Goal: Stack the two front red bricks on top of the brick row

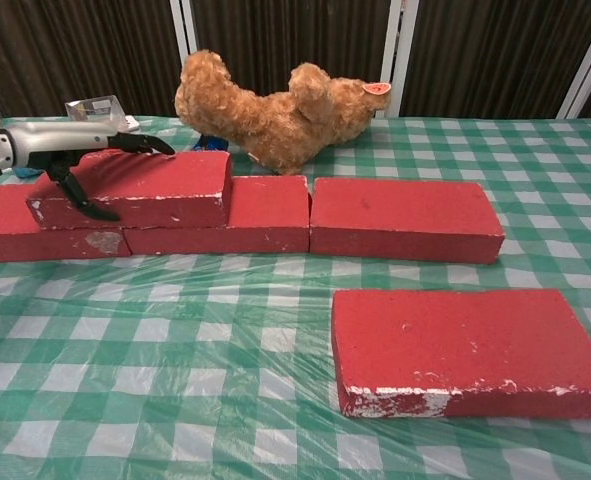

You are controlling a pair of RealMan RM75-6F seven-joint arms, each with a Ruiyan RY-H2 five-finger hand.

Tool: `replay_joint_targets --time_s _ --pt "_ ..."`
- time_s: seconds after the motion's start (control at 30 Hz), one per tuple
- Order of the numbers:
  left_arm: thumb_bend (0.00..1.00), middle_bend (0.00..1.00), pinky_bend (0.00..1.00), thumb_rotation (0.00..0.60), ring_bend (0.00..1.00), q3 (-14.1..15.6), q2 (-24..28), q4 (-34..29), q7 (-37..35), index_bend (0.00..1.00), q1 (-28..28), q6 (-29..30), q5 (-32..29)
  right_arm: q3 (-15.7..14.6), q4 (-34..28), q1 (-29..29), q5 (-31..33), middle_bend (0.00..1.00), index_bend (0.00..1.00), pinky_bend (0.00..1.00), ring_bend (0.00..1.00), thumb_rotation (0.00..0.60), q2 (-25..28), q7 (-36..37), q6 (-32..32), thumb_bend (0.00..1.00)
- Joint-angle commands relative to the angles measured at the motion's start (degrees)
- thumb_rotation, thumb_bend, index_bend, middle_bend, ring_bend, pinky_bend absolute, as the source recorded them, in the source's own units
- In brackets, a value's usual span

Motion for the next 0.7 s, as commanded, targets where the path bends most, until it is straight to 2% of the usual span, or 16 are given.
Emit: replay_joint_targets --time_s 0.03,0.37,0.7 --pt "0.25 0.0 0.02 0.6 0.0 0.03 0.25 -0.27 0.29 0.0 0.03 -0.13 -0.09 -0.02 -0.03 0.0 -0.01 0.0 0.0 0.0 0.0 0.6 0.01 -0.02 -0.02 0.15" --pt "0.25 0.0 0.01 0.6 0.0 -0.21 1.62 -2.73 0.92 0.0 0.16 0.45 -0.22 0.02 -0.07 0.04 0.09 0.0 0.0 0.0 0.0 0.6 -0.06 -0.22 -0.11 0.15" --pt "0.24 0.0 0.0 0.6 0.0 -1.39 5.4 -8.56 6.76 0.0 1.96 4.14 -1.05 -0.49 -0.03 -0.02 -1.3 0.0 0.0 0.0 0.0 0.6 0.15 1.08 0.42 0.15"
